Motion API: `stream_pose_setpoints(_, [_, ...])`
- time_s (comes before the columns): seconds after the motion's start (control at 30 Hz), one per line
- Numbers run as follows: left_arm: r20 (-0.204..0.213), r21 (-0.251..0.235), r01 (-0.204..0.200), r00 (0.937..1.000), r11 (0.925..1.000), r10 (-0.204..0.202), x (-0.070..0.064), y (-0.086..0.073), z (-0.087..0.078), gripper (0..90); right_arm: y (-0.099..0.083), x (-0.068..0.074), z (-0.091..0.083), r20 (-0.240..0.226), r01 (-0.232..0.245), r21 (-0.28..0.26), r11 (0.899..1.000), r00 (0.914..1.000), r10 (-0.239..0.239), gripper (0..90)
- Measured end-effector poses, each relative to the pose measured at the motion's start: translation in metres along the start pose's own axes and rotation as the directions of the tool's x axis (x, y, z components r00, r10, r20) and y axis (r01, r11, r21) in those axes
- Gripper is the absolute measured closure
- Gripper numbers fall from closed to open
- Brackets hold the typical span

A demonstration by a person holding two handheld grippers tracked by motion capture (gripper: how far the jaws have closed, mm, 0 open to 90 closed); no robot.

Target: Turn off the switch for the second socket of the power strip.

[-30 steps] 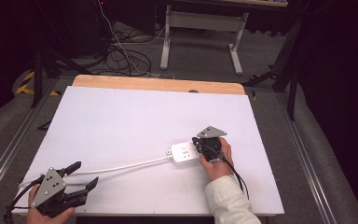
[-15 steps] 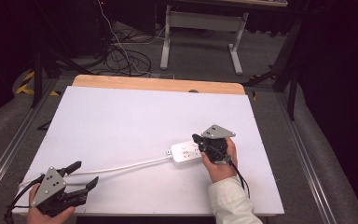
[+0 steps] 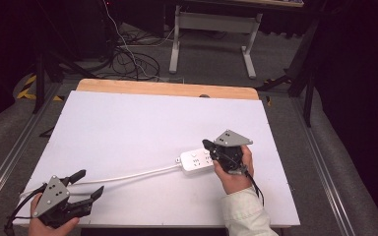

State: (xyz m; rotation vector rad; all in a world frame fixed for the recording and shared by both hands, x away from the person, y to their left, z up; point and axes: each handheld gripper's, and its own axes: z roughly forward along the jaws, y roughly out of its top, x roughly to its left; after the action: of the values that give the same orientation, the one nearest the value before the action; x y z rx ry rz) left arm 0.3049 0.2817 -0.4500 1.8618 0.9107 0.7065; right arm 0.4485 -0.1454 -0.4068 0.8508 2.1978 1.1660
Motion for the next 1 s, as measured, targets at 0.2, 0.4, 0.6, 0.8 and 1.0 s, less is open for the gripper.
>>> stream_pose_setpoints(0.2, [0.002,-0.001,0.004,1.0000,1.0000,-0.004,0.000,0.000,0.000,26.8,0.001,-0.001,-0.001,-0.003,0.016,-0.017,1.000,0.9999,-0.016,80.1])
stream_pose_setpoints(0.4, [0.002,-0.001,0.000,1.0000,1.0000,0.000,0.000,0.000,0.000,26.8,0.004,0.000,-0.009,-0.061,0.001,-0.050,0.999,0.9981,-0.004,66.1])
stream_pose_setpoints(0.6, [0.002,0.000,0.000,1.0000,1.0000,0.000,0.000,0.000,0.000,26.8,0.005,-0.001,-0.014,-0.113,-0.164,-0.004,0.986,0.9802,0.163,36.9])
stream_pose_setpoints(0.8, [0.001,-0.003,-0.001,1.0000,1.0000,0.001,0.000,0.000,-0.001,26.8,0.003,-0.003,-0.019,-0.107,-0.096,-0.028,0.995,0.9899,0.092,28.4])
stream_pose_setpoints(1.0, [0.001,-0.003,0.000,1.0000,1.0000,0.000,0.000,0.000,-0.001,26.8,0.001,-0.004,-0.028,-0.110,-0.053,-0.035,0.998,0.9928,0.049,22.5])
